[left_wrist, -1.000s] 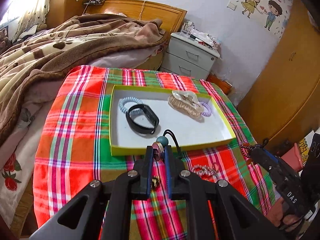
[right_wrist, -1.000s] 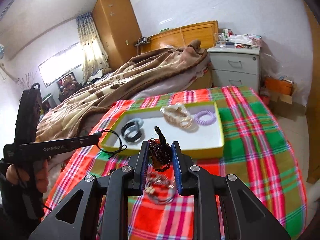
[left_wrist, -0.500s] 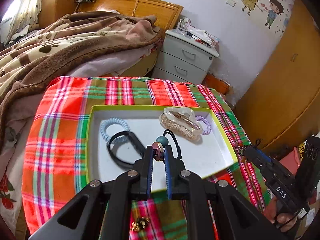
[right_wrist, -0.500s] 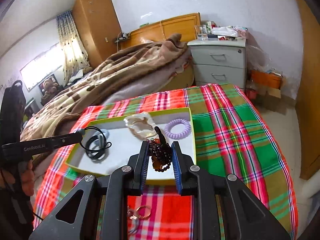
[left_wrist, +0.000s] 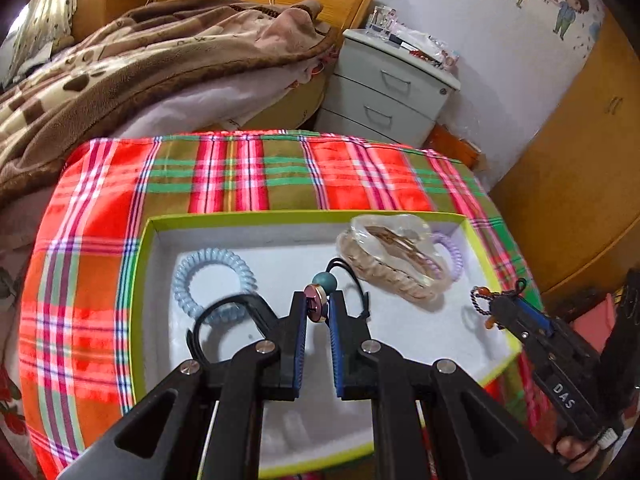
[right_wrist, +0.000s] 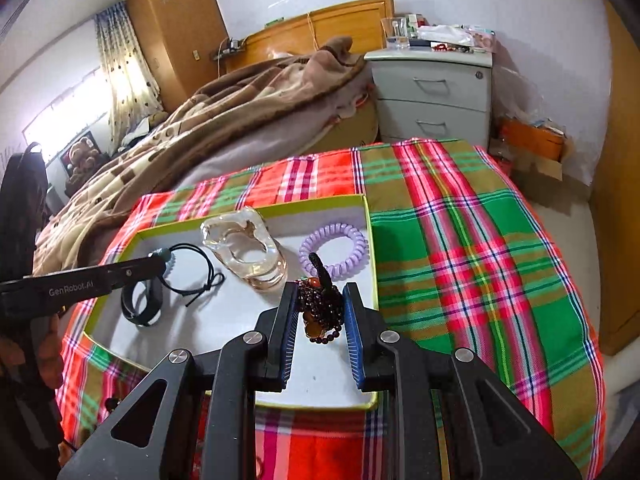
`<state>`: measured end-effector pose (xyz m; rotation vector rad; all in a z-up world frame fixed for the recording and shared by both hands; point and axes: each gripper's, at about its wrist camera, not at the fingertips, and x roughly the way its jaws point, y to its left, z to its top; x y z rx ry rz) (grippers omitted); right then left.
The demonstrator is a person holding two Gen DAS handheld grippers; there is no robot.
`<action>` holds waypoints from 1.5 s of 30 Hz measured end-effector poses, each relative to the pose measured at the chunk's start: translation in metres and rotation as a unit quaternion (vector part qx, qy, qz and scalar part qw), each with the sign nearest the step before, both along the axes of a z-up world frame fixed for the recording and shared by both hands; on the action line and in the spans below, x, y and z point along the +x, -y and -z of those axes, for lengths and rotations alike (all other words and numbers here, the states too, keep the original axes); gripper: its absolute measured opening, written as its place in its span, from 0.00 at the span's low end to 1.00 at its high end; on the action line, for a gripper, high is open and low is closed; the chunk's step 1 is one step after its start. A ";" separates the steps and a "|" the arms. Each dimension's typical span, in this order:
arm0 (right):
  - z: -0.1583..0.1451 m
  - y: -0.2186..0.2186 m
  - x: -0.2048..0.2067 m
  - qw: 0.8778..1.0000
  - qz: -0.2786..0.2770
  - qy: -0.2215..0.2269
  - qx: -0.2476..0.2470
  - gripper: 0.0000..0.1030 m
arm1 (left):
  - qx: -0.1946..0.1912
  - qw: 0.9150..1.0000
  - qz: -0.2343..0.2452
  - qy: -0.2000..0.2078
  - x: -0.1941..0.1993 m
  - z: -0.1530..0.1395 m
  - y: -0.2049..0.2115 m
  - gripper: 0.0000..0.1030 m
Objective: Organize jewelry
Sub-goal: 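Carry the hair tie and beaded bracelet into the box lid and open both tools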
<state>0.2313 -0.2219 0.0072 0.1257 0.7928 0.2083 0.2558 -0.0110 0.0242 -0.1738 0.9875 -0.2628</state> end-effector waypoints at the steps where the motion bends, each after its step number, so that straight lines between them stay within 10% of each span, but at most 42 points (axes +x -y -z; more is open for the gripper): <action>1: 0.001 -0.002 0.001 1.000 -0.001 -0.001 -0.007 0.23 | -0.001 1.000 -0.001 -0.004 0.003 0.002 0.000 0.11; 29: 0.013 -0.016 0.012 0.998 -0.009 -0.006 -0.060 0.24 | 0.024 1.000 0.006 -0.018 0.019 0.017 0.011 0.13; 45: 0.006 -0.018 0.008 0.998 -0.003 0.009 -0.063 0.37 | 0.022 1.000 0.008 -0.011 0.012 0.009 0.011 0.34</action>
